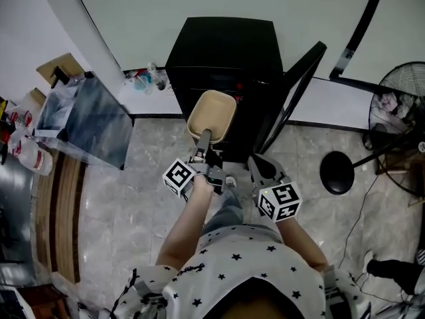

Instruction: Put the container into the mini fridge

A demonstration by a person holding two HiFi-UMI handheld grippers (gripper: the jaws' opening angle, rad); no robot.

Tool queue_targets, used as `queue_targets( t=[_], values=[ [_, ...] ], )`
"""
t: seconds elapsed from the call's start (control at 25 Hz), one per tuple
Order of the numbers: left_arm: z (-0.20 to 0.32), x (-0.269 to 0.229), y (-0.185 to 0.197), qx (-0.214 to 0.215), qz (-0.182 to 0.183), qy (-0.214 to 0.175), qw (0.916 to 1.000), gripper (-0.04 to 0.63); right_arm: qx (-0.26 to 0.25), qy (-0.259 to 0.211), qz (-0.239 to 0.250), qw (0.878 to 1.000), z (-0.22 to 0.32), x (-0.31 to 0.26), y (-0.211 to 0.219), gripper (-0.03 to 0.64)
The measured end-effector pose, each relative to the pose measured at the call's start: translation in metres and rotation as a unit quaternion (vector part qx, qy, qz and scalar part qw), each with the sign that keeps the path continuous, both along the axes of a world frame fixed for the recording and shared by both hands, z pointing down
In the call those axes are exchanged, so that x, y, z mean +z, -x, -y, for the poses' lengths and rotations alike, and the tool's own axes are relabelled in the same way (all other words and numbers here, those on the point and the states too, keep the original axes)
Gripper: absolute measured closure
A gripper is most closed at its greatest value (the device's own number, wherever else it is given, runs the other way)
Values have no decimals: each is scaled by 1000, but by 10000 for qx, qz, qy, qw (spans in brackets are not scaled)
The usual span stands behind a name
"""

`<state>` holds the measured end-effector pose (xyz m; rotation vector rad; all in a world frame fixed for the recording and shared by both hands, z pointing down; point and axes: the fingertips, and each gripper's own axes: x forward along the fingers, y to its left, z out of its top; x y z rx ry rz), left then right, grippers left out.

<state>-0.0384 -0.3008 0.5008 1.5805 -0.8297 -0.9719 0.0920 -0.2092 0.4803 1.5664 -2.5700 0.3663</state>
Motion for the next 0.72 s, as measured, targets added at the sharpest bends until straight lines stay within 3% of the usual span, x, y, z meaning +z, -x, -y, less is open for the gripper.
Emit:
queue_targets(
  t=[0.72],
  values=[
    [92,22,-15,-84,-40,240,9997,365,25,49,-50,10000,74,1,-10,624]
  ],
)
